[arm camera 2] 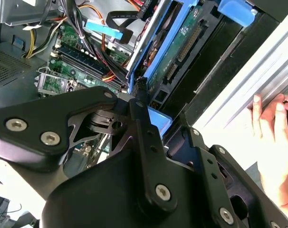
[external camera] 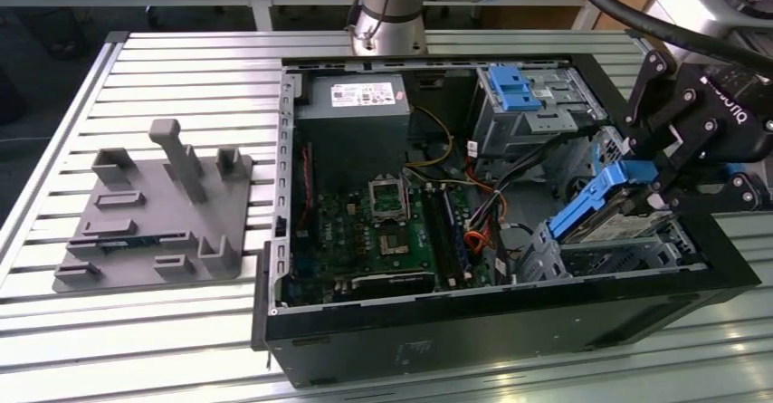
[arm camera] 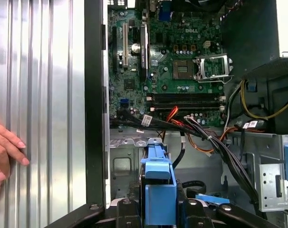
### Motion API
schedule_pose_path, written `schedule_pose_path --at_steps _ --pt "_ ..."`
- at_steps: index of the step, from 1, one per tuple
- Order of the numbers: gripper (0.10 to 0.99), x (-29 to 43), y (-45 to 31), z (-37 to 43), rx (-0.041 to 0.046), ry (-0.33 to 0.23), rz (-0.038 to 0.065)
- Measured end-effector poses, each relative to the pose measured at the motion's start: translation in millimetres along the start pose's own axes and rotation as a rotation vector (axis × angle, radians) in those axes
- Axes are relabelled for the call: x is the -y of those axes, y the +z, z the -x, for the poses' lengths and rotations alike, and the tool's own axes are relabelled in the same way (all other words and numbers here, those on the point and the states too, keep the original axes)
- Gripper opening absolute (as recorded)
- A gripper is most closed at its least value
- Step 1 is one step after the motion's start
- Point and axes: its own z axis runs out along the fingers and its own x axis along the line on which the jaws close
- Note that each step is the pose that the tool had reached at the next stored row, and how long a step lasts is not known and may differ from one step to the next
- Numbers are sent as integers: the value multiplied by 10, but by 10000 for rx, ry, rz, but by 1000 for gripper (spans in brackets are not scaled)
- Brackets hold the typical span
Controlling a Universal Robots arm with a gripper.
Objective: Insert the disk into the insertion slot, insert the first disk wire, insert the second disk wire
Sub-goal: 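Insert the disk into the insertion slot, then insert the first disk wire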
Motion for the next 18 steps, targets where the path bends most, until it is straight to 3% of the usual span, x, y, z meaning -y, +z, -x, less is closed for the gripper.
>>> schedule_pose_path --at_steps 5,6,18 --pt "494 0 9 -2 -35 1 0" --pt "557 0 10 -2 -35 1 0" --pt "557 0 10 -1 -37 -8 1"
